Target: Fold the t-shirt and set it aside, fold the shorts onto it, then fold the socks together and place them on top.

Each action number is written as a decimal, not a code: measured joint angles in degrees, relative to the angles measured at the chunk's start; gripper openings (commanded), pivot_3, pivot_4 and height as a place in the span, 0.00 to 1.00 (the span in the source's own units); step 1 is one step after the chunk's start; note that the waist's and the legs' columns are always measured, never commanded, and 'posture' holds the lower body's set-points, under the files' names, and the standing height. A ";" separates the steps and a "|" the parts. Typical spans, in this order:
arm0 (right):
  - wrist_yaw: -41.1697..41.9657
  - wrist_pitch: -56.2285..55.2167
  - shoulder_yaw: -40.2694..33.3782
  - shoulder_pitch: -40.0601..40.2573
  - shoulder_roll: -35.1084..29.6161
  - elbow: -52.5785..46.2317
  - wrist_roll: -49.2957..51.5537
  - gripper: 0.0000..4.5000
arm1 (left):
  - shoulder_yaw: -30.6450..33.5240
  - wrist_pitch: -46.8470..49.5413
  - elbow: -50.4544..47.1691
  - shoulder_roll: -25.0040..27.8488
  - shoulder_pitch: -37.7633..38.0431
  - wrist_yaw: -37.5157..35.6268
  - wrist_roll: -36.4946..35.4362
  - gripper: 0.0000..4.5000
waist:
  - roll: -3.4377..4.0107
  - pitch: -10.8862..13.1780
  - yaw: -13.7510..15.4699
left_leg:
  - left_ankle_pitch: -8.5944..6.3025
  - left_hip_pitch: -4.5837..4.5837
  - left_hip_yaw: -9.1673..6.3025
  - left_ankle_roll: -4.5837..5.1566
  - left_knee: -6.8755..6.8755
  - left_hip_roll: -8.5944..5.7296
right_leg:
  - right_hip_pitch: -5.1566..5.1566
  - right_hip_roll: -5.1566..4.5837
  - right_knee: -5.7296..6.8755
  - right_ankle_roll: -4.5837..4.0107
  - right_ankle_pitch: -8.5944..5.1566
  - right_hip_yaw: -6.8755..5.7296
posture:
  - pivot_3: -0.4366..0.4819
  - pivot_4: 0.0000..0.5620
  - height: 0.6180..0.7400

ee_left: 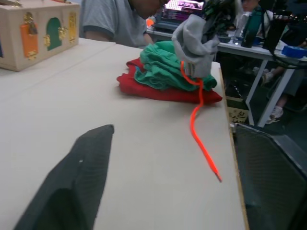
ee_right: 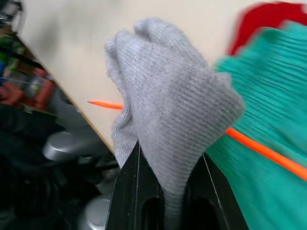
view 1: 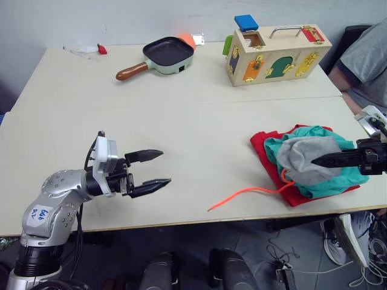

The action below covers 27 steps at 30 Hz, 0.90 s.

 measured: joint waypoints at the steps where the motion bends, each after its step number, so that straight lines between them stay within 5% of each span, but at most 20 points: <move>1: 0.39 -2.61 2.13 -1.64 0.59 3.89 -2.79 0.00 | -0.33 0.46 -0.44 -0.18 0.13 0.19 -0.04 1.00 | 0.06 0.03 0.10 | 0.05 -0.02 0.03 -0.02 0.02 0.00 | -0.03 0.00 0.01 -0.01 0.00 0.03 | 0.48 0.27 1.00; 6: 0.28 -15.42 8.23 -12.20 7.59 22.64 -15.47 0.00 | -0.94 2.51 -2.17 -0.23 -0.12 1.12 -1.15 1.00 | 0.20 0.11 0.04 | 0.12 -0.01 0.16 -0.11 0.06 0.00 | -0.13 0.01 0.14 -0.03 0.01 0.12 | 0.48 0.27 1.00; 13: -9.58 -28.62 5.86 -18.26 15.72 38.93 -23.89 0.00 | -0.81 1.87 -2.07 -0.12 -1.63 1.58 -0.66 1.00 | 0.21 0.11 0.14 | 0.17 -0.05 0.15 -0.15 0.24 0.02 | -0.12 0.05 0.22 -0.02 0.01 0.08 | 0.48 0.27 1.00; 14: -9.58 -28.48 5.65 -18.49 15.85 39.53 -24.57 0.16 | -0.79 1.91 -2.07 0.14 -1.64 1.53 -0.72 1.00 | 0.21 0.11 0.14 | 0.17 -0.07 0.15 -0.15 0.25 0.02 | -0.11 0.05 0.22 -0.02 0.01 0.09 | 0.48 0.27 1.00; 25: -1.10 -26.32 -0.33 -19.78 5.74 34.65 -26.13 0.99 | 3.15 3.03 -1.11 4.63 2.02 0.17 -0.87 1.00 | 0.38 0.21 0.13 | 0.12 -0.06 0.11 -0.16 0.23 0.04 | -0.13 0.04 0.23 -0.03 0.01 0.08 | 0.48 0.27 1.00; 27: -0.10 -22.91 -0.54 -17.88 2.77 30.11 -22.86 1.00 | 3.36 3.62 -0.86 6.35 3.19 -1.34 -1.03 1.00 | 0.38 0.21 0.12 | 0.11 -0.06 0.10 -0.17 0.19 0.06 | -0.16 0.04 0.22 -0.03 0.01 0.08 | 0.48 0.27 1.00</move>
